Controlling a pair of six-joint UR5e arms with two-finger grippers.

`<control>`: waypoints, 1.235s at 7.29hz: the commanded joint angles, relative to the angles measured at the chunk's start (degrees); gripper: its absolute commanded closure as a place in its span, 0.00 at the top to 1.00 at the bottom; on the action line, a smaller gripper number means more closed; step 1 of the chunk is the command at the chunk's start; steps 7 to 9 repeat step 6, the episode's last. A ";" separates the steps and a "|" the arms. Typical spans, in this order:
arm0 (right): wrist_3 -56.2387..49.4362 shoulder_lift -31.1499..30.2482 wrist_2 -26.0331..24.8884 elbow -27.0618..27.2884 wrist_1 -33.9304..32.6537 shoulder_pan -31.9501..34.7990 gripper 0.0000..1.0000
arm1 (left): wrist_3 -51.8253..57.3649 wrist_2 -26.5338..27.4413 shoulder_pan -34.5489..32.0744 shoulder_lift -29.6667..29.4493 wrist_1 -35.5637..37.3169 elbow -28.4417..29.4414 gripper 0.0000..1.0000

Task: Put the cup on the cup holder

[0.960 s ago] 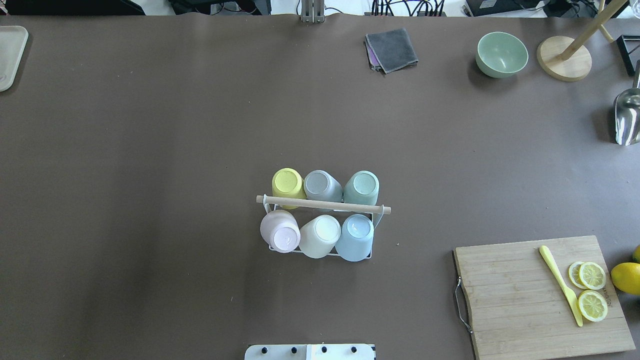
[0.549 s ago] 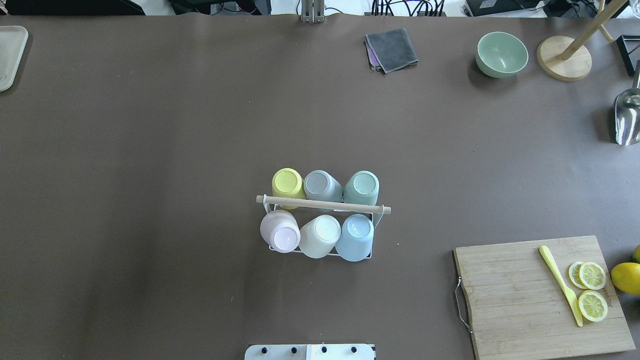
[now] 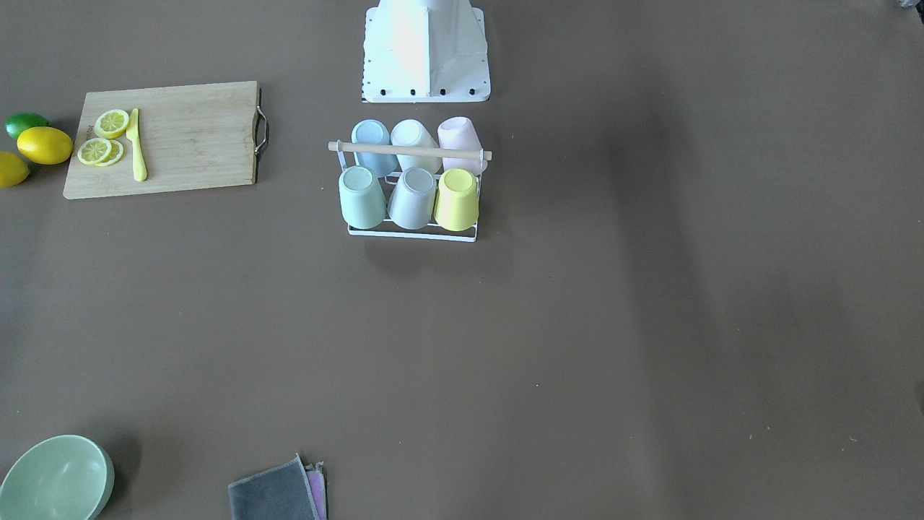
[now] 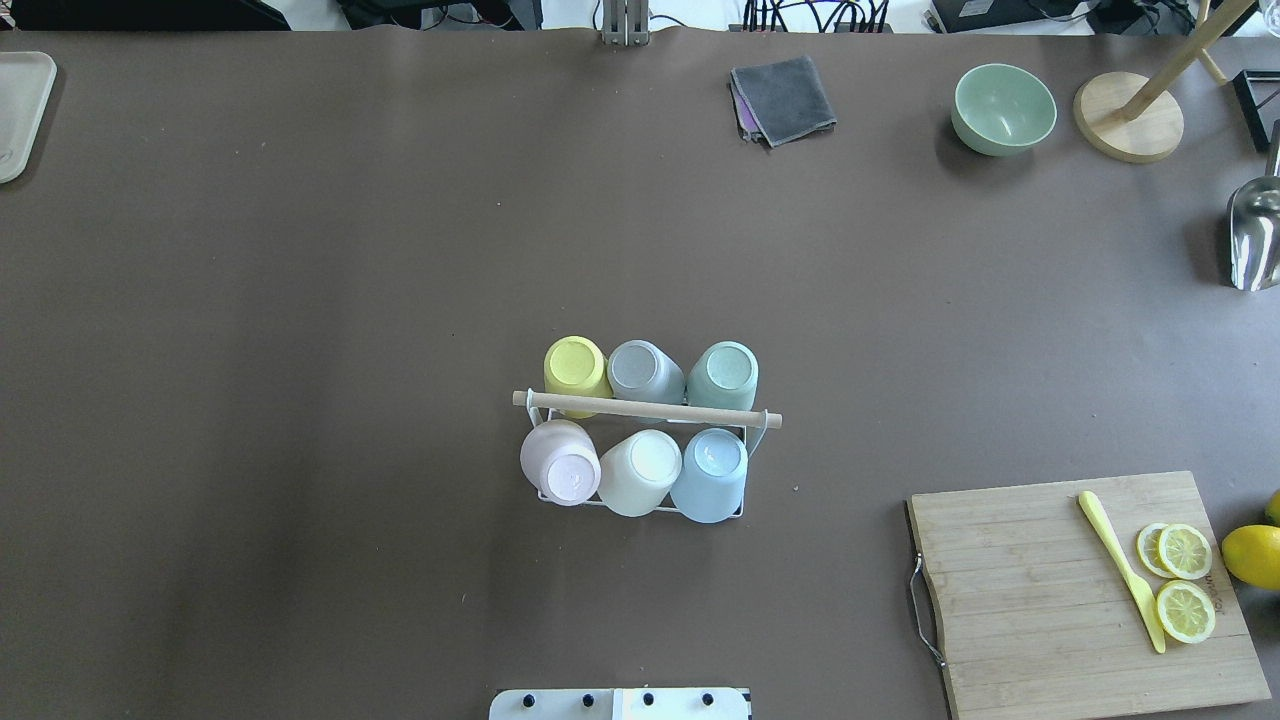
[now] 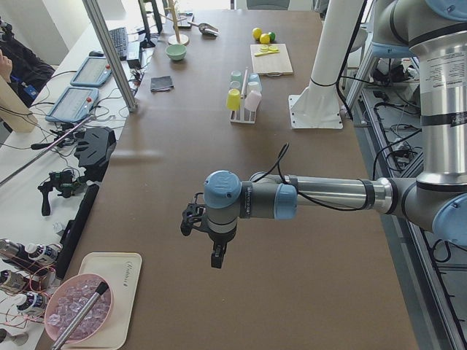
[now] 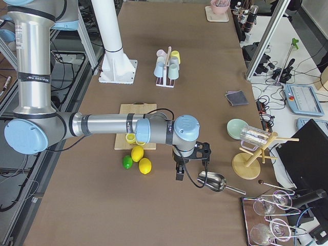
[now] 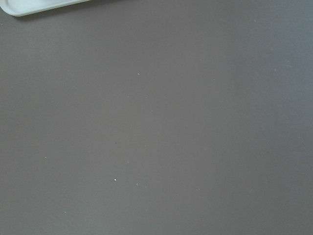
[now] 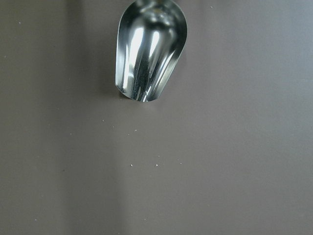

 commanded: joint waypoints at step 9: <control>0.00 -0.10 -0.04 -0.04 0.00 0.00 1.00 | 0.21 -0.03 -0.06 0.10 0.00 0.44 0.98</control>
